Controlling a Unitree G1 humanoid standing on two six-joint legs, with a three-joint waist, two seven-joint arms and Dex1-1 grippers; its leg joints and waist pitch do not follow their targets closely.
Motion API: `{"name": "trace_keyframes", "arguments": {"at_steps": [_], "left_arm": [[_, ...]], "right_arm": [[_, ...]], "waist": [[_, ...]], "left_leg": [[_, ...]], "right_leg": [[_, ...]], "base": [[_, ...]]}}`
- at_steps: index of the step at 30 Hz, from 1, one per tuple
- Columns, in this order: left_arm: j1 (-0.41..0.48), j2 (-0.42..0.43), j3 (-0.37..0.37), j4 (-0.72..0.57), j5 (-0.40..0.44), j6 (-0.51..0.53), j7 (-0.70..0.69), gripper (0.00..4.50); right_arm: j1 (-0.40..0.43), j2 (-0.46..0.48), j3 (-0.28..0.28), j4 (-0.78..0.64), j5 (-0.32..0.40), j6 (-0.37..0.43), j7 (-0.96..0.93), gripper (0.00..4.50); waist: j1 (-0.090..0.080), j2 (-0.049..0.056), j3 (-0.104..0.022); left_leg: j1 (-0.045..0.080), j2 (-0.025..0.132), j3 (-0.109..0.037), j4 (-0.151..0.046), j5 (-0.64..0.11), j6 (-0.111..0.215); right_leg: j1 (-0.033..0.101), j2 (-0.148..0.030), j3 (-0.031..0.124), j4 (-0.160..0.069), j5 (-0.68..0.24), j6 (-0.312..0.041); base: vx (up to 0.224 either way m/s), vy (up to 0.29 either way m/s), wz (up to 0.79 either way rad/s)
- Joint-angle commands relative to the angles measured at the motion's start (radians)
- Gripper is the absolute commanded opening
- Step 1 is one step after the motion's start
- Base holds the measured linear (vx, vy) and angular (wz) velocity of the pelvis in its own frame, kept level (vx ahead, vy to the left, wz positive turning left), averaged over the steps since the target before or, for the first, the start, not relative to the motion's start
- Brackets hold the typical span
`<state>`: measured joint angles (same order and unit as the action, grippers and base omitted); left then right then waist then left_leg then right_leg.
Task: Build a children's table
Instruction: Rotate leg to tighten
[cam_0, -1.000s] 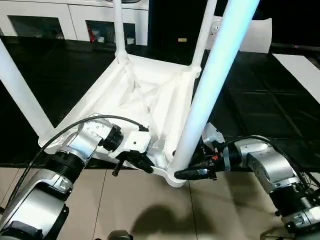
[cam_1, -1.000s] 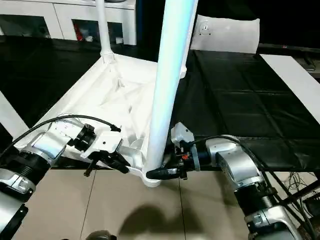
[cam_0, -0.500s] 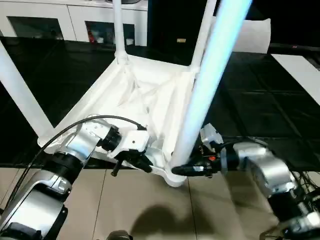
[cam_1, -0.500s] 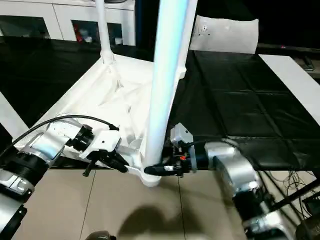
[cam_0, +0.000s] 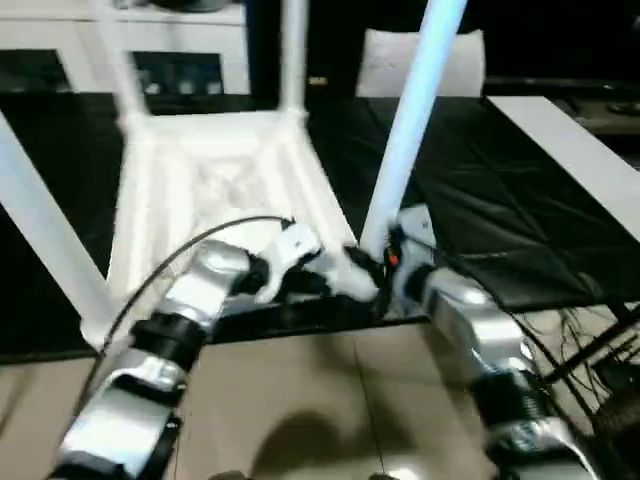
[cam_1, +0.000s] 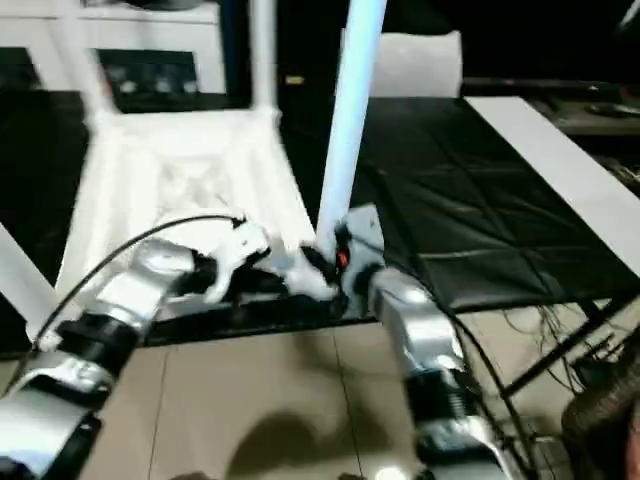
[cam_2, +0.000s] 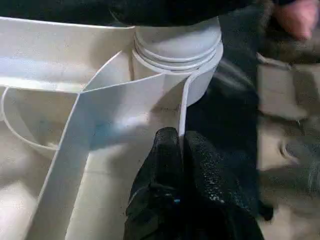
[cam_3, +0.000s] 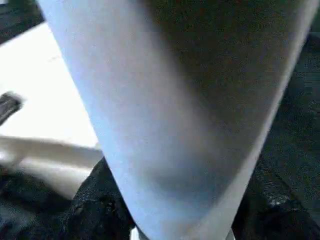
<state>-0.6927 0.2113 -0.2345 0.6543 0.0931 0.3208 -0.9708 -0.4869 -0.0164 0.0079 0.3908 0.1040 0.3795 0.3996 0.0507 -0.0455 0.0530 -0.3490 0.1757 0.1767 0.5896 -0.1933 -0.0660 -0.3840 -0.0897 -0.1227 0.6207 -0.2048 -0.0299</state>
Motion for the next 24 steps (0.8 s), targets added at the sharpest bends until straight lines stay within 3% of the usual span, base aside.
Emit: {"name": "trace_keyframes", "arguments": {"at_steps": [1, 3, 5, 6, 9, 10, 11, 13, 16, 18, 21, 24], "left_arm": [[-0.054, -0.083, 0.045, -0.007, -0.043, 0.024, 0.147, 0.00], [-0.051, -0.087, 0.043, -0.025, -0.030, 0.027, 0.158, 0.00], [-0.046, -0.081, 0.033, -0.033, -0.019, 0.020, 0.150, 0.00], [-0.028, -0.065, 0.016, -0.053, -0.007, 0.008, 0.125, 0.00], [-0.005, -0.040, 0.002, -0.075, -0.001, -0.003, 0.097, 0.00], [-0.004, -0.039, 0.002, -0.076, -0.001, -0.004, 0.095, 0.00], [0.000, -0.032, 0.000, -0.078, -0.002, -0.009, 0.087, 0.00], [0.007, -0.016, -0.005, -0.080, -0.008, -0.034, 0.055, 0.00], [0.017, 0.015, -0.025, -0.087, -0.006, -0.080, -0.003, 0.00], [0.024, 0.035, -0.035, -0.090, -0.012, -0.105, -0.053, 0.00], [0.030, 0.092, -0.072, -0.085, -0.011, -0.187, -0.175, 0.00], [0.028, 0.118, -0.093, -0.074, -0.010, -0.238, -0.238, 0.00]], "right_arm": [[-0.040, 0.126, 0.079, 0.079, 0.021, 0.043, -0.045, 2.00], [-0.045, 0.147, 0.076, 0.089, 0.011, 0.006, -0.051, 2.00], [-0.039, 0.150, 0.075, 0.084, 0.007, -0.011, -0.052, 2.56], [-0.025, 0.146, 0.061, 0.064, 0.010, -0.031, -0.052, 2.70], [0.002, 0.119, 0.044, 0.026, 0.022, -0.069, -0.029, 2.88], [0.003, 0.117, 0.044, 0.024, 0.022, -0.070, -0.028, 3.03], [0.011, 0.107, 0.041, 0.013, 0.026, -0.079, -0.016, 3.12], [0.032, 0.080, 0.038, -0.020, 0.039, -0.097, 0.026, 3.14], [0.061, 0.027, 0.037, -0.059, 0.048, -0.128, 0.098, 3.45], [0.080, -0.014, 0.037, -0.082, 0.054, -0.147, 0.155, 3.64], [0.120, -0.137, 0.075, -0.129, 0.063, -0.169, 0.335, 3.90], [0.129, -0.192, 0.090, -0.143, 0.073, -0.169, 0.424, 4.09]], "waist": [[0.008, -0.001, -0.062], [0.009, -0.001, -0.066], [0.009, -0.006, -0.069], [0.010, 0.000, -0.071], [0.011, -0.001, -0.074], [0.013, 0.007, -0.073], [0.012, 0.003, -0.070], [0.015, 0.008, -0.067], [0.017, 0.006, -0.065], [0.019, 0.009, -0.065], [0.025, 0.007, -0.068], [0.031, 0.007, -0.066]], "left_leg": [[-0.007, 0.062, -0.029, -0.074, -0.144, 0.008], [-0.010, 0.058, -0.024, -0.068, -0.078, 0.030], [-0.013, 0.057, -0.022, -0.066, -0.035, 0.053], [-0.011, 0.058, -0.021, -0.063, 0.003, 0.086], [-0.010, 0.059, -0.021, -0.059, 0.045, 0.134], [-0.009, 0.059, -0.021, -0.059, 0.034, 0.136], [-0.009, 0.061, -0.020, -0.061, 0.004, 0.135], [-0.006, 0.062, -0.019, -0.063, -0.040, 0.120], [-0.006, 0.065, -0.020, -0.067, -0.079, 0.093], [-0.006, 0.065, -0.021, -0.067, -0.084, 0.082], [-0.007, 0.063, -0.022, -0.064, -0.077, 0.091], [-0.006, 0.064, -0.020, -0.063, -0.085, 0.102]], "right_leg": [[0.047, -0.093, 0.078, -0.089, -0.259, -0.157], [0.052, -0.091, 0.080, -0.079, -0.146, -0.179], [0.055, -0.087, 0.080, -0.070, -0.061, -0.192], [0.057, -0.086, 0.079, -0.059, 0.037, -0.216], [0.057, -0.085, 0.078, -0.049, 0.134, -0.246], [0.056, -0.087, 0.078, -0.051, 0.125, -0.249], [0.056, -0.086, 0.078, -0.056, 0.088, -0.247], [0.056, -0.086, 0.078, -0.063, 0.027, -0.240], [0.056, -0.085, 0.079, -0.069, -0.034, -0.221], [0.056, -0.085, 0.080, -0.069, -0.032, -0.215], [0.059, -0.083, 0.079, -0.064, 0.005, -0.217], [0.056, -0.085, 0.079, -0.065, 0.001, -0.223]], "base": [[0.000, 0.000, 0.00], [0.000, 0.000, 0.00], [0.025, -0.007, 0.00], [0.000, 0.000, 0.00], [0.000, 0.000, 0.00], [0.000, 0.000, 0.00], [0.000, 0.000, 0.00], [0.000, 0.000, 0.00], [0.000, 0.000, 0.00], [0.000, 0.000, 0.00], [0.000, 0.000, 0.00], [0.000, 0.000, 0.00]]}}
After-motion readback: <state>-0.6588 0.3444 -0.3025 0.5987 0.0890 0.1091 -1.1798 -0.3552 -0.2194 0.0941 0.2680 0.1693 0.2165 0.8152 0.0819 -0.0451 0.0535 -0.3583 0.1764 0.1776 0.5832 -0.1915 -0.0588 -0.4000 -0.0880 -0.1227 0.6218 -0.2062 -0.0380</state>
